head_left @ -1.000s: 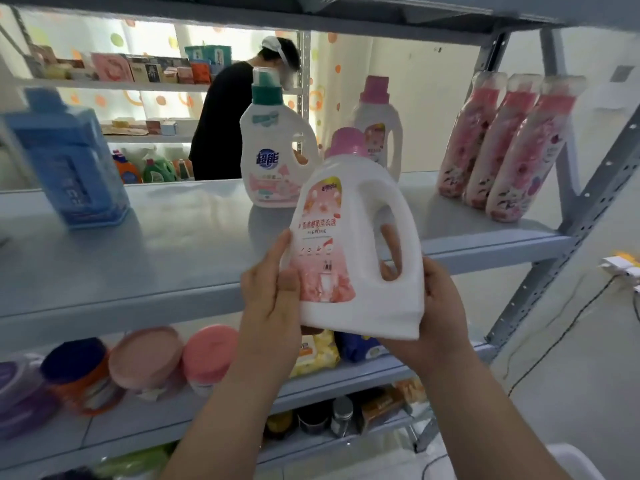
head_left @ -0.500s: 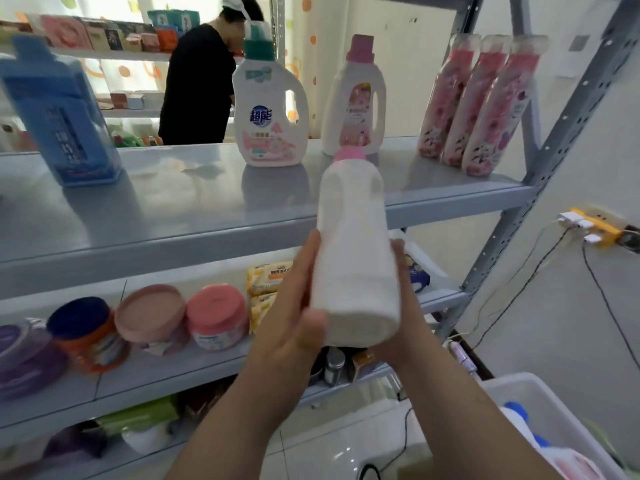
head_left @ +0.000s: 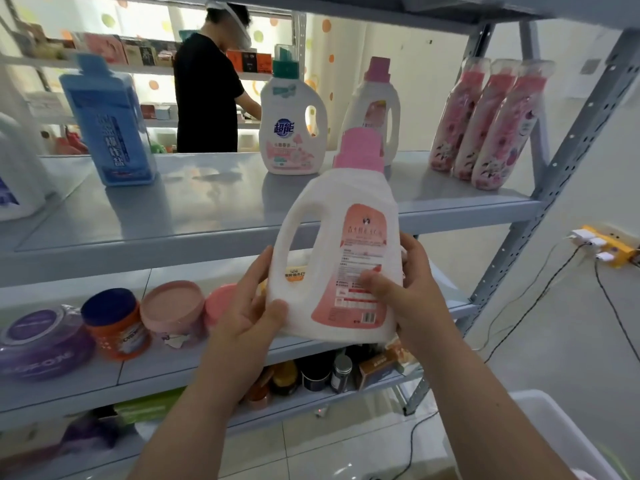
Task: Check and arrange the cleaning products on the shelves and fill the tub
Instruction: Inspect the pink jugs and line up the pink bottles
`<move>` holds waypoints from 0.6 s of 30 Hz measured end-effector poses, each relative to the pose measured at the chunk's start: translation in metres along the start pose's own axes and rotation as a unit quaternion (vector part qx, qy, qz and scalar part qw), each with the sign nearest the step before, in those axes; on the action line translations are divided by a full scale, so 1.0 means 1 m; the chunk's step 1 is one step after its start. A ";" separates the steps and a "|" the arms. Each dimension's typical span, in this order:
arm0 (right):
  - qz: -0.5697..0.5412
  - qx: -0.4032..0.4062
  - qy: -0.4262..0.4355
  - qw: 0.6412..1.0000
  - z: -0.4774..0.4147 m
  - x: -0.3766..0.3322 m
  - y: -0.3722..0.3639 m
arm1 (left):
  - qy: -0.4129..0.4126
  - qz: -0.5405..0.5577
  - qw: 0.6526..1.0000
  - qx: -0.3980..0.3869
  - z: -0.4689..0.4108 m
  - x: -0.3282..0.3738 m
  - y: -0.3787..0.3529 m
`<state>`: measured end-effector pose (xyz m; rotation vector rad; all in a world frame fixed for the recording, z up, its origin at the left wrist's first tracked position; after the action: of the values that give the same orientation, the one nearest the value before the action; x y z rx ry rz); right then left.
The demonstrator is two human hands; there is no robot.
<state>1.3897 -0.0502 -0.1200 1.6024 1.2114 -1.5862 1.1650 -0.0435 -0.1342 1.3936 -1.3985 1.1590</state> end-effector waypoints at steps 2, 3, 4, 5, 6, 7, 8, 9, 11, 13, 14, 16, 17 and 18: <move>0.005 -0.022 0.022 0.999 0.003 -0.001 0.000 | -0.004 -0.021 1.000 0.013 0.002 -0.007 0.002; -0.003 -0.042 0.022 0.999 0.005 0.000 0.000 | -0.002 -0.033 0.999 0.022 0.002 -0.012 0.003; -0.011 -0.057 0.016 0.998 0.007 0.002 -0.001 | -0.001 -0.048 0.998 0.035 0.002 -0.015 0.004; -0.017 -0.073 0.005 0.997 0.009 0.004 -0.003 | 0.000 -0.061 0.997 0.043 0.001 -0.017 0.004; -0.022 -0.082 -0.012 0.996 0.013 0.005 -0.007 | 0.005 -0.067 0.997 0.043 0.002 -0.018 0.003; -0.037 -0.090 -0.037 0.995 0.016 0.007 -0.011 | 0.013 -0.066 0.997 0.030 0.004 -0.016 -0.001; -0.062 -0.092 -0.067 0.992 0.019 0.008 -0.015 | 0.022 -0.057 0.998 0.011 0.005 -0.013 -0.005; -0.090 -0.086 -0.100 0.987 0.023 0.010 -0.019 | 0.031 -0.042 0.999 -0.012 0.007 -0.009 -0.009; -0.135 -0.083 -0.145 0.977 0.029 0.012 -0.026 | 0.049 -0.016 0.998 -0.026 0.008 -0.007 -0.014; -0.160 -0.087 -0.167 0.969 0.034 0.017 -0.030 | 0.071 -0.018 0.997 -0.022 0.007 -0.013 -0.017; -0.160 -0.089 -0.165 0.969 0.034 0.021 -0.031 | 0.089 -0.010 0.996 -0.027 0.008 -0.016 -0.020; -0.157 -0.124 -0.156 0.967 0.037 0.024 -0.035 | 0.150 0.064 0.986 -0.040 0.010 -0.024 -0.028; -0.147 -0.141 -0.155 0.967 0.039 0.025 -0.036 | 0.182 0.102 0.977 -0.052 0.013 -0.027 -0.033; -0.140 -0.160 -0.157 0.964 0.040 0.028 -0.035 | 0.202 0.118 0.970 -0.059 0.015 -0.029 -0.035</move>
<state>1.3376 -0.0646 -0.1454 0.9682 1.4717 -1.6359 1.2018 -0.0501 -0.1638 0.8605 -1.3334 1.3956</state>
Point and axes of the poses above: each hand's wrist, its own z-axis away from the middle knuckle, its own y-axis out of the back of the hand, x = y × z, the point moved 4 cm from there along -z, towards the middle knuckle, and after that the axes turned 15 degrees about x, right-handed, at the moved point
